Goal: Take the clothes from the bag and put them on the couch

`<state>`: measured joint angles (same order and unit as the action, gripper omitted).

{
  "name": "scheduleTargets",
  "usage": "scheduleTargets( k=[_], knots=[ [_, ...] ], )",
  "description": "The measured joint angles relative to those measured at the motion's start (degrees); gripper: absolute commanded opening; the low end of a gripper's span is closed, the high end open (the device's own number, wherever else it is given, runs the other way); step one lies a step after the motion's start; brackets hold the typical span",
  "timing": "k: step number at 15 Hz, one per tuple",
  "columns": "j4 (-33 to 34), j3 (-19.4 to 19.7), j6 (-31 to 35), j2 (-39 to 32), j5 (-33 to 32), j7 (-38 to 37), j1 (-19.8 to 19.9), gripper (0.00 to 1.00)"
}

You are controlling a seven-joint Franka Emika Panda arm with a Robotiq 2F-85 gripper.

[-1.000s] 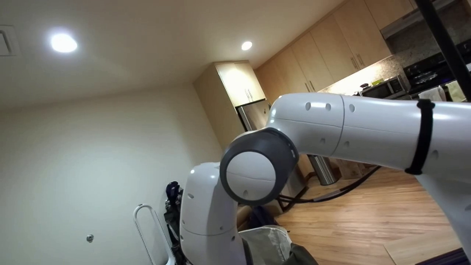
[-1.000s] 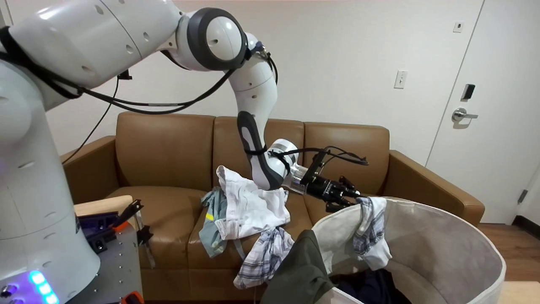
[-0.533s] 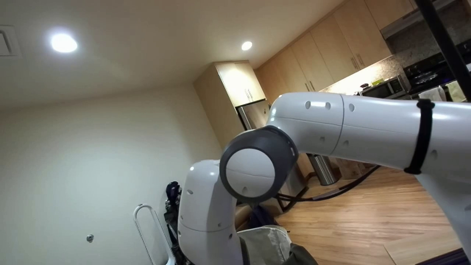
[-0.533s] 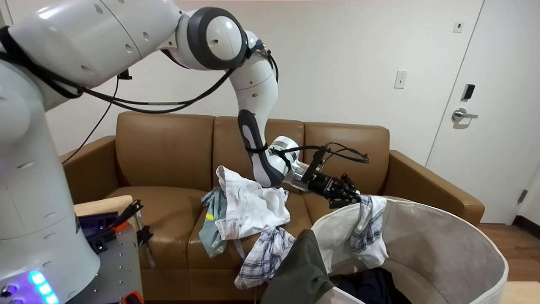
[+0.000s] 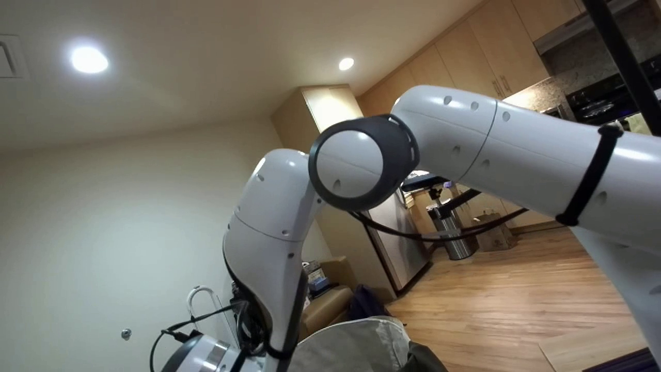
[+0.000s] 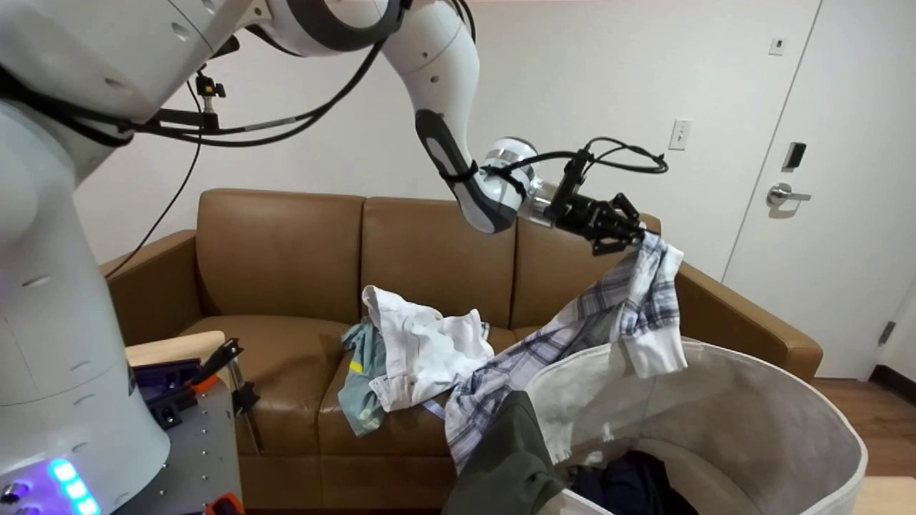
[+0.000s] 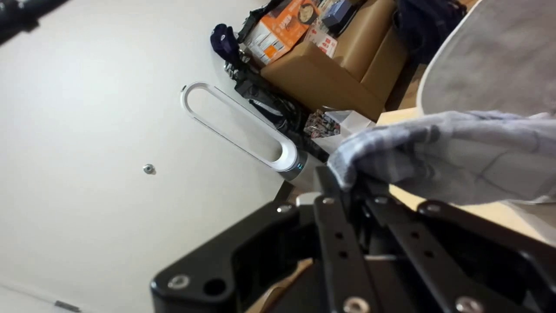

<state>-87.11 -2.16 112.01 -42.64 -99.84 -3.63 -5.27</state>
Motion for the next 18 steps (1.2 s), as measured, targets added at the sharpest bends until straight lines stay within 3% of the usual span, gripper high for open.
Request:
scheduleTargets(
  k=[3,7,11,18],
  knots=[
    [-0.33,-0.22,0.80,2.16,0.36,0.00,-0.07,0.11],
    [2.88,-0.84,9.91,-2.40,2.57,-1.46,0.58,0.11],
    [15.90,-1.93,18.42,-9.40,0.89,-0.33,-2.65,0.10],
    [35.95,-1.27,28.14,-12.46,-0.09,8.03,-11.60,0.10]
  ],
)
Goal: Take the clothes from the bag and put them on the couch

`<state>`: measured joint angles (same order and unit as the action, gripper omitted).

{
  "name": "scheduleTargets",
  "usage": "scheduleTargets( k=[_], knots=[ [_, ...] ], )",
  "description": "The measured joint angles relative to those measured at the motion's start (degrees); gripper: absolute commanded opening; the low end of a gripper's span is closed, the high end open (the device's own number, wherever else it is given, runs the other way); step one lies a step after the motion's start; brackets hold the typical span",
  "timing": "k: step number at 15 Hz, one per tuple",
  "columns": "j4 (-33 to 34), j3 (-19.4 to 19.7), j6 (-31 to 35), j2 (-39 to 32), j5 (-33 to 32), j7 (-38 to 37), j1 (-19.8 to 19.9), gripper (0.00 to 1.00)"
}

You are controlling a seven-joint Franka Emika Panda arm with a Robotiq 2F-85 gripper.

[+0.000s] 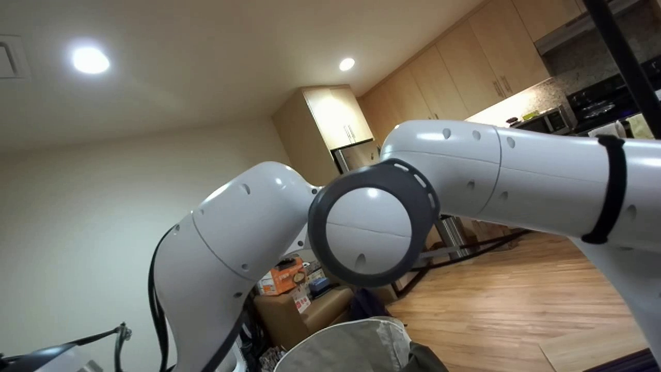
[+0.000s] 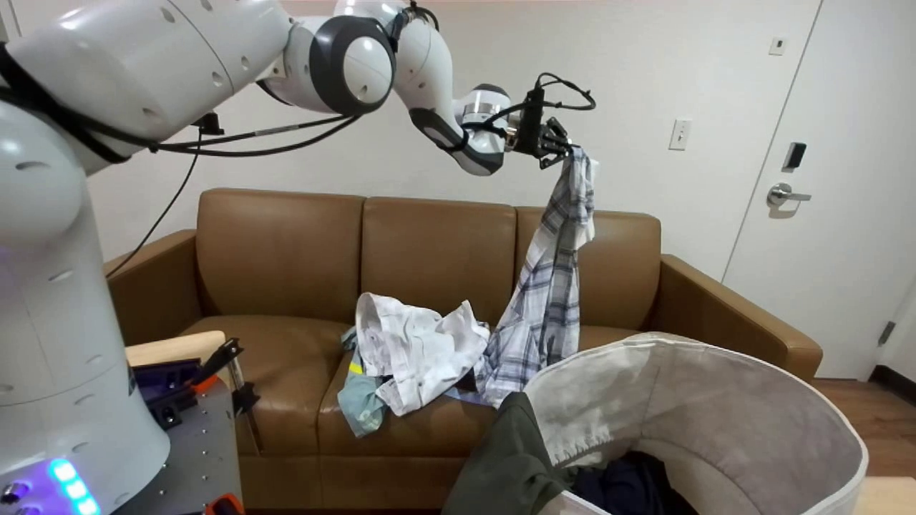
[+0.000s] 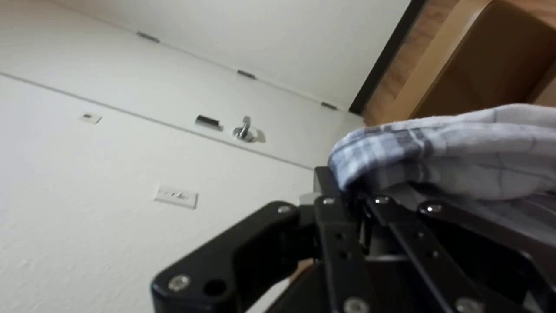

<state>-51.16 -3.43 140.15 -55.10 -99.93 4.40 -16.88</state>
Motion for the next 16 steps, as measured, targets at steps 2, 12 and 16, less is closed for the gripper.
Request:
scheduleTargets(
  k=[2,12,16],
  knots=[
    [5.16,-0.41,3.43,-1.57,0.00,1.17,-1.25,0.10],
    [13.25,-6.02,8.23,-9.85,12.67,16.73,0.79,0.10],
    [7.21,-3.14,7.92,-15.21,20.30,17.53,3.79,0.10]
  ],
)
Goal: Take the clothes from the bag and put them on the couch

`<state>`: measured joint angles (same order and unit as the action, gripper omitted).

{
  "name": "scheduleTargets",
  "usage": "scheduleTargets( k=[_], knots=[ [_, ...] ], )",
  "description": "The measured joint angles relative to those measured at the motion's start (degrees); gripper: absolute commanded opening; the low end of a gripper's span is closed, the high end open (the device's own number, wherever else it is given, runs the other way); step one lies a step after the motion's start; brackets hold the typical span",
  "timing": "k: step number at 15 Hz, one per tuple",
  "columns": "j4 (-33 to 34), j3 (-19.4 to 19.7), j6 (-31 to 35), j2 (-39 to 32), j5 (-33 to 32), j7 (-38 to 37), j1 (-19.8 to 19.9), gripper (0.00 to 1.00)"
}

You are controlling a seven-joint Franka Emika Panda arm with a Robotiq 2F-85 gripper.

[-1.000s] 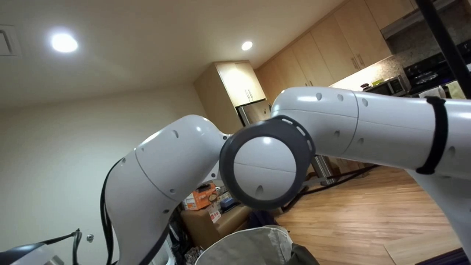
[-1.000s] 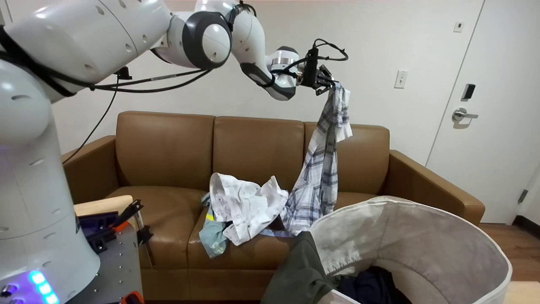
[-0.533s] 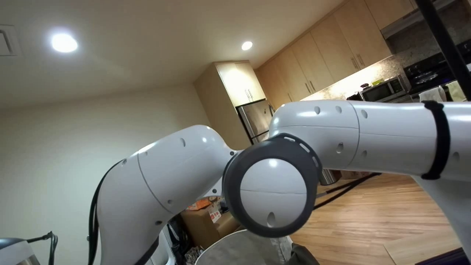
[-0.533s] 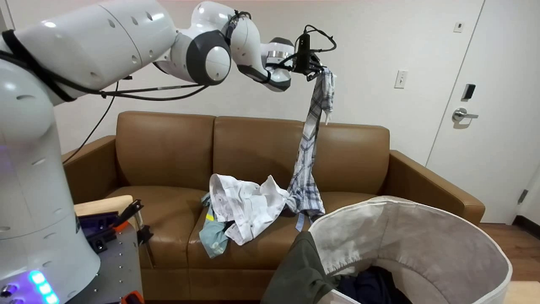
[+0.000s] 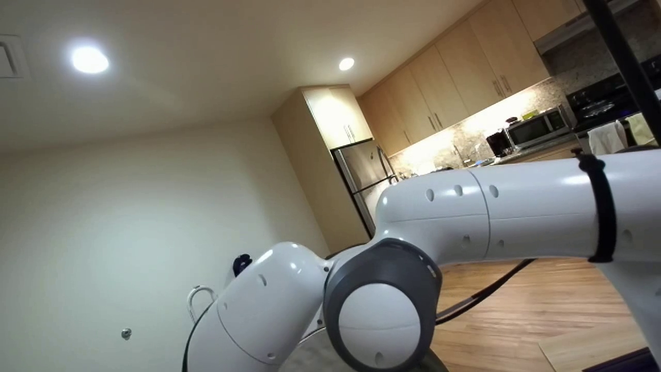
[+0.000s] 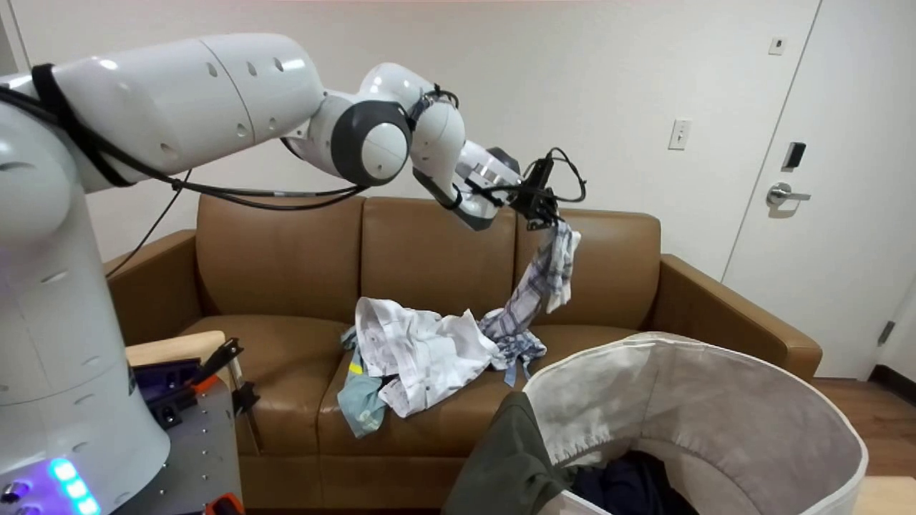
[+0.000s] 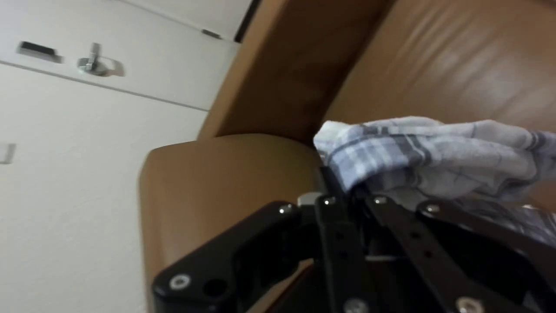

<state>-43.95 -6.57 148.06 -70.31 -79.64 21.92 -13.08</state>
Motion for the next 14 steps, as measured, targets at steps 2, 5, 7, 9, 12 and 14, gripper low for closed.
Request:
scheduleTargets(
  k=[2,5,7,9,12,14],
  knots=[
    [-3.76,-0.49,0.38,-2.43,1.32,0.00,1.49,0.10],
    [-9.14,-3.25,2.58,-4.95,3.26,1.00,2.86,0.10],
    [-12.03,-5.17,5.37,-5.42,6.26,3.84,3.29,0.09],
    [-14.20,-6.10,8.61,-5.55,12.16,9.23,3.24,0.09],
    [-17.66,-9.20,9.65,-5.54,21.84,19.95,4.23,0.36],
    [-19.72,-11.49,7.12,-5.44,28.74,27.96,5.55,0.47]
  ],
)
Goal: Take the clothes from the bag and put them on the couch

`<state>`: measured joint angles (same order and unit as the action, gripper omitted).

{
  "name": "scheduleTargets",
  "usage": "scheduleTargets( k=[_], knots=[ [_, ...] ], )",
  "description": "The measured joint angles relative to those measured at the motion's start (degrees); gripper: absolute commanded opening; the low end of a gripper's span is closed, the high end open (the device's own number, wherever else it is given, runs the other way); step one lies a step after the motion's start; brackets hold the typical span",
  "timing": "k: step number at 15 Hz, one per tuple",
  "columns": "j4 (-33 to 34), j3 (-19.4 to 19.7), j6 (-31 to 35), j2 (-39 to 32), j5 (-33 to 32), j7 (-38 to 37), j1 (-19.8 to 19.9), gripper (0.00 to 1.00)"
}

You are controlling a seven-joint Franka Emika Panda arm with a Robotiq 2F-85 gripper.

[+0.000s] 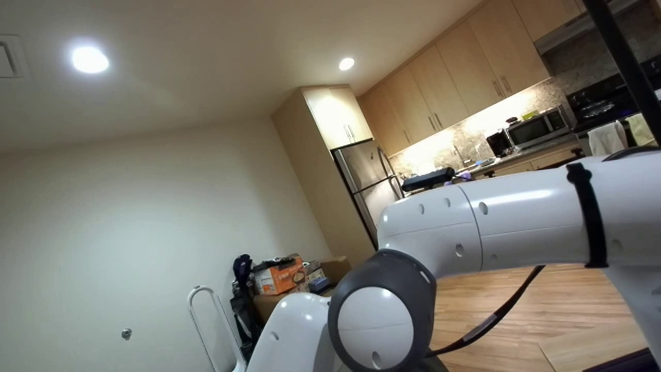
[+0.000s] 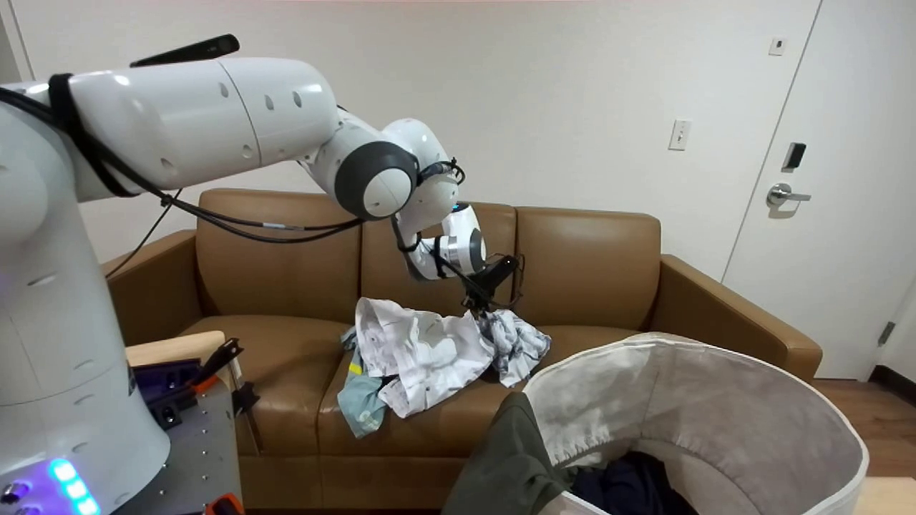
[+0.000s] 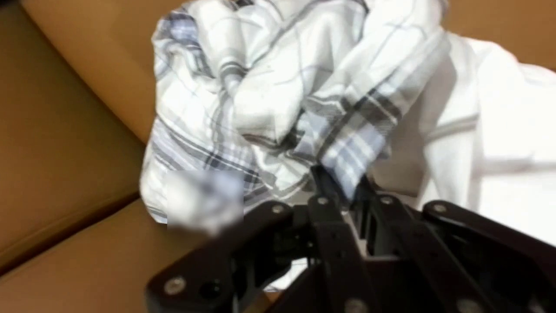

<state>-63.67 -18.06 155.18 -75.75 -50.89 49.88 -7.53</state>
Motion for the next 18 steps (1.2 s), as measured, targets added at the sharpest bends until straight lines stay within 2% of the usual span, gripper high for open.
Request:
scheduleTargets(
  k=[3,5,8,10,13,16,18],
  knots=[
    [-0.66,-1.10,-9.10,1.17,9.19,10.62,1.07,0.66],
    [-0.53,-0.94,-15.27,3.33,9.69,13.07,1.69,0.79],
    [-0.55,1.09,-18.25,7.80,8.19,13.83,2.18,0.99],
    [-0.74,3.85,-17.98,11.12,5.49,12.83,2.09,1.00],
    [-2.64,9.44,-14.97,16.68,1.52,6.72,1.64,1.00],
    [-8.54,16.59,-11.17,23.75,0.51,-1.83,0.56,1.00],
    [-13.36,21.10,-9.12,28.31,-3.28,-8.17,-0.16,1.00]
  ],
)
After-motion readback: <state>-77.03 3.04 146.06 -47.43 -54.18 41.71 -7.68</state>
